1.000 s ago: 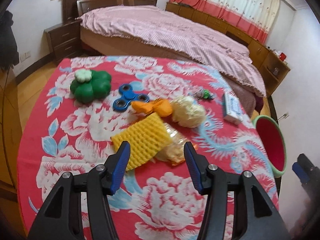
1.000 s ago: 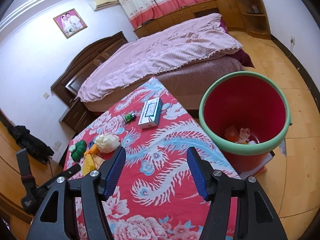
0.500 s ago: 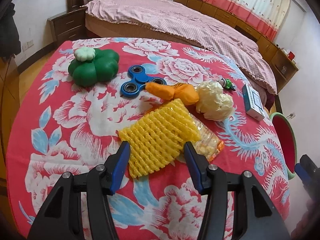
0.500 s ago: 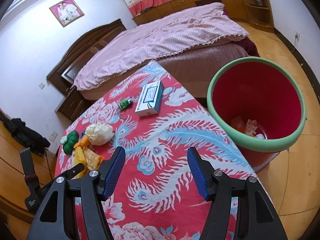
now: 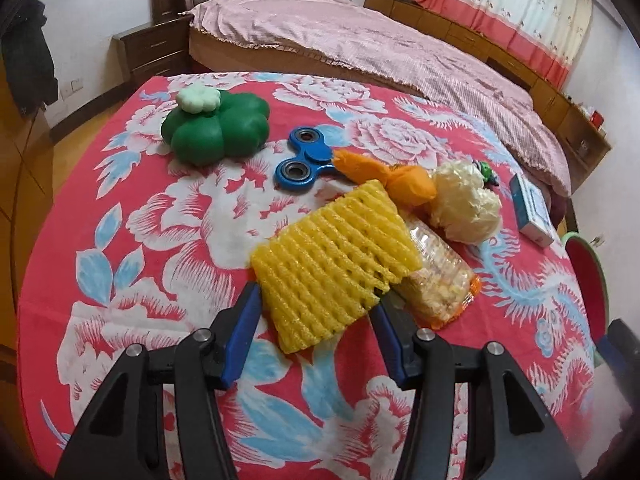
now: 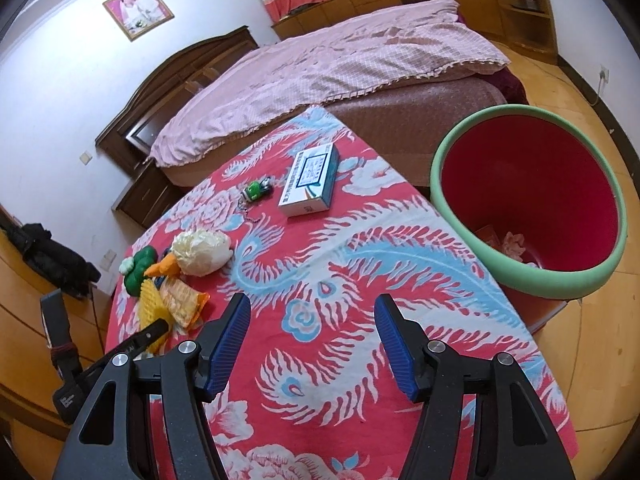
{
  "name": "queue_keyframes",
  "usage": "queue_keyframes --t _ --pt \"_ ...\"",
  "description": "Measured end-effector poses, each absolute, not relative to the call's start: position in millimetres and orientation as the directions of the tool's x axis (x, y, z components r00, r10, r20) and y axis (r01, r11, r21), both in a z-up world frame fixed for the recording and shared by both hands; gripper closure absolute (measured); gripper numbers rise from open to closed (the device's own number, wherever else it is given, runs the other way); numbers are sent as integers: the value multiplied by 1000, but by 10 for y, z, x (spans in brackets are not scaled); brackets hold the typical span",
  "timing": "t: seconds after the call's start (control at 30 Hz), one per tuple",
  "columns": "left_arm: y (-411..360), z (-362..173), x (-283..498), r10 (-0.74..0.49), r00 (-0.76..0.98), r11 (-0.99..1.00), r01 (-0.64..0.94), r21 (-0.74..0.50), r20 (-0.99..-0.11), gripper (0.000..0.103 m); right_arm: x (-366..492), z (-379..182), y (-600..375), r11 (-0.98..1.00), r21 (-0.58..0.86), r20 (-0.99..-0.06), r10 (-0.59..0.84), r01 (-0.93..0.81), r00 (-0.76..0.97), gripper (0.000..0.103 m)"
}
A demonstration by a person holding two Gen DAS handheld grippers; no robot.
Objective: Collect trash
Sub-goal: 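Close the left tool on the yellow foam net and lift it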
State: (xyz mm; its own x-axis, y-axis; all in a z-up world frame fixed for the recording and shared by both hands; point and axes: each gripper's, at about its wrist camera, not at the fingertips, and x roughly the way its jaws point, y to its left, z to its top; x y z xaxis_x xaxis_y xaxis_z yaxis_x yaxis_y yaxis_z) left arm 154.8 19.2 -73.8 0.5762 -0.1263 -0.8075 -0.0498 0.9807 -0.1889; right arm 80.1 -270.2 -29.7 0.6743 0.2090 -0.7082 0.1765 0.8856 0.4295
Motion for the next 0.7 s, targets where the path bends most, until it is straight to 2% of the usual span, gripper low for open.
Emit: queue_keyframes --t 0.1,0.27,0.5,0.7 --pt "247 -738 1529 -148 585 974 -53 -220 -798 67 812 -316 -2660 888 427 -712 216 168 668 37" --pt "346 -716 1461 -209 598 955 -46 -293 -774 86 833 -307 -2583 898 413 -716 218 150 663 37" --pt "495 -559 1330 -264 637 929 -34 -368 -725 88 946 -268 -2368 916 392 -722 248 87 646 37" --pt "719 -478 1222 -207 663 933 -87 -350 -719 88 1111 -261 -2015 936 351 -734 281 -8 619 37"
